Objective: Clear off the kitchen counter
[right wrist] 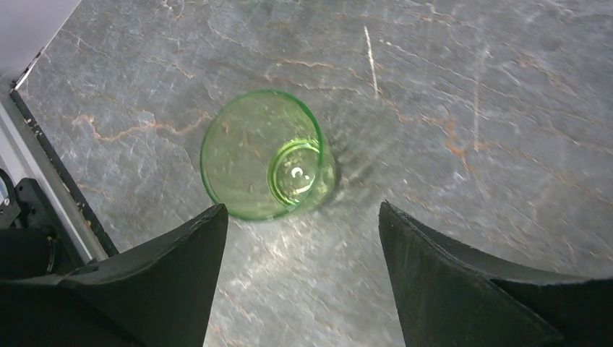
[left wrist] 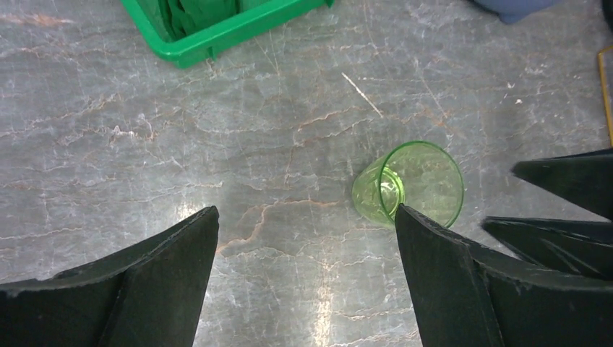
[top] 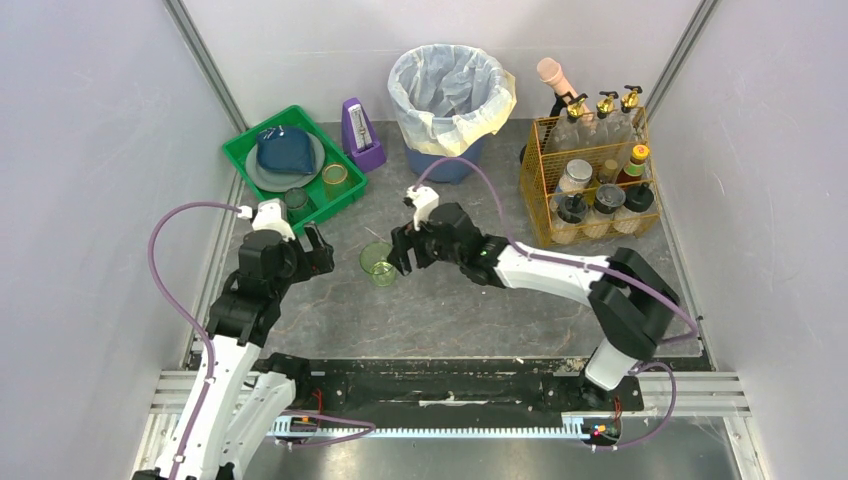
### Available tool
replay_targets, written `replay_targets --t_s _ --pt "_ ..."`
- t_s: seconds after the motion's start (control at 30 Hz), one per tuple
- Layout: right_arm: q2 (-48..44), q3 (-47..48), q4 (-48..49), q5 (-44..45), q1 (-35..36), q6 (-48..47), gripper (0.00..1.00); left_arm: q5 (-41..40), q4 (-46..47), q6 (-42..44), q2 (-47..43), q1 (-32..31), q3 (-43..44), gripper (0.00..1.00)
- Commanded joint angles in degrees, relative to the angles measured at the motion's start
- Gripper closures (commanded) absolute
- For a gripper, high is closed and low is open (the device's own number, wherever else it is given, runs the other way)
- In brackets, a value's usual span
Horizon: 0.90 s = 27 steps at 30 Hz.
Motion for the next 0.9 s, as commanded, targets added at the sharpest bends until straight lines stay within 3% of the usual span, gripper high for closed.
replay_targets --t_s 0.0,0.3,0.47,0.7,0.87 --pt "6.4 8.9 -4.9 2.0 1.6 1.5 0.22 -0.3 2.8 -1.4 -1.7 0.2 0.2 0.03" --pt "16.8 16.9 -6.8 6.3 1.6 4.3 0.37 1.2 3.0 -1.4 -2.6 0.1 0.1 0.03" --pt "17.9 16.7 -6.2 6.2 1.2 5.5 0.56 1.7 3.1 -1.4 -2.5 0.2 0.0 0.03" --pt "11.4 6.0 2.6 1.7 -2.1 9.9 0.97 3.8 4.2 -1.6 -2.7 0.2 0.1 0.03" --pt "4.5 -4.2 12.3 -3.3 -4.9 13.1 1.00 10.3 6.1 -3.4 -3.2 0.2 0.2 0.03"
